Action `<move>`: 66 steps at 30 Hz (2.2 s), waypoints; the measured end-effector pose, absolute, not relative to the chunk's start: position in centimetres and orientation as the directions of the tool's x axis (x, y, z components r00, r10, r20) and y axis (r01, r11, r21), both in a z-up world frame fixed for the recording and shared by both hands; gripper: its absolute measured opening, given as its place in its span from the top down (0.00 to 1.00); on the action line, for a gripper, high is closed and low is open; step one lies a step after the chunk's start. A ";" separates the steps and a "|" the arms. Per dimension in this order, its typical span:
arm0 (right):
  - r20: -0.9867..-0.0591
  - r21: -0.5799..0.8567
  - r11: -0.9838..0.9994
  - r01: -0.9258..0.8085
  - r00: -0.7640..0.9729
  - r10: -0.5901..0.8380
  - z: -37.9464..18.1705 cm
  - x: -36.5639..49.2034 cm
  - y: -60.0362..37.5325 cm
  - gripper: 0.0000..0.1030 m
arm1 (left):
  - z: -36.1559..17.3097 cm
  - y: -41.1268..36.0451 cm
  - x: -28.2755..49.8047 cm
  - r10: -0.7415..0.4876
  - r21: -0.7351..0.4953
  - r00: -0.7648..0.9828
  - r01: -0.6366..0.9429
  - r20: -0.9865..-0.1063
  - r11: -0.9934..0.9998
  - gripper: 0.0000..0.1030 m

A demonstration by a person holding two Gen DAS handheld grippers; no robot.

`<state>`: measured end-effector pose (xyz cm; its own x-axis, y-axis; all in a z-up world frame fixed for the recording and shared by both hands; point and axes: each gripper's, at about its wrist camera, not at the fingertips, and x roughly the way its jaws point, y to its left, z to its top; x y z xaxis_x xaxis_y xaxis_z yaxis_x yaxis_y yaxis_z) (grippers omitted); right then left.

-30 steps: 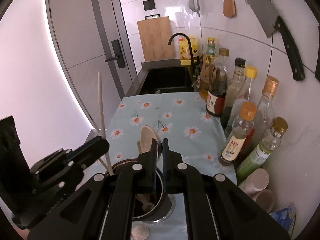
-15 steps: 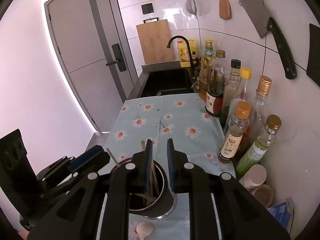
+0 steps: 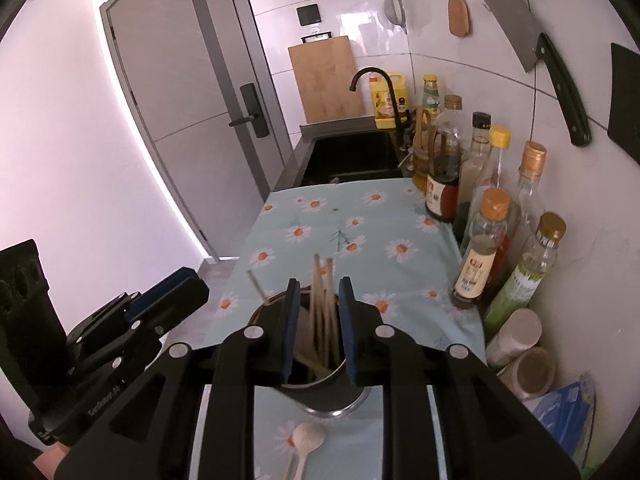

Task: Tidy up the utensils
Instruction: 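Open both grippers to drop the chopstick and spoon into the holder, then lift both open grippers out of the holder and back over the table, then close the right gripper on the white spoon handle while the left gripper closes on a wooden chopstick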

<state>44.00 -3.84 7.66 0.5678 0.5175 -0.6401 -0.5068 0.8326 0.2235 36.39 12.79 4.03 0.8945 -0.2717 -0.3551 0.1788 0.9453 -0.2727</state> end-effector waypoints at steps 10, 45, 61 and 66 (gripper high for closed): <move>-0.677 0.255 0.826 -0.503 0.516 0.524 6.4 41.2 -5.1 0.74 | 4.4 11.7 32.9 -0.264 -0.250 0.888 0.177 -0.376 0.952 0.76; -0.955 0.268 0.886 -0.379 0.019 0.297 -10.6 38.7 0.2 0.62 | -7.5 14.8 22.9 -0.277 -0.418 0.736 -0.010 -0.618 0.908 0.71; -0.995 0.098 0.943 -0.317 0.000 0.104 -15.0 40.2 3.6 0.72 | -10.6 18.3 21.7 -0.312 -0.525 0.717 -0.088 -0.623 0.847 0.71; -0.998 0.053 0.948 -0.315 0.015 0.061 -15.7 40.3 4.5 0.75 | -11.1 18.6 22.0 -0.328 -0.539 0.707 -0.089 -0.626 0.838 0.71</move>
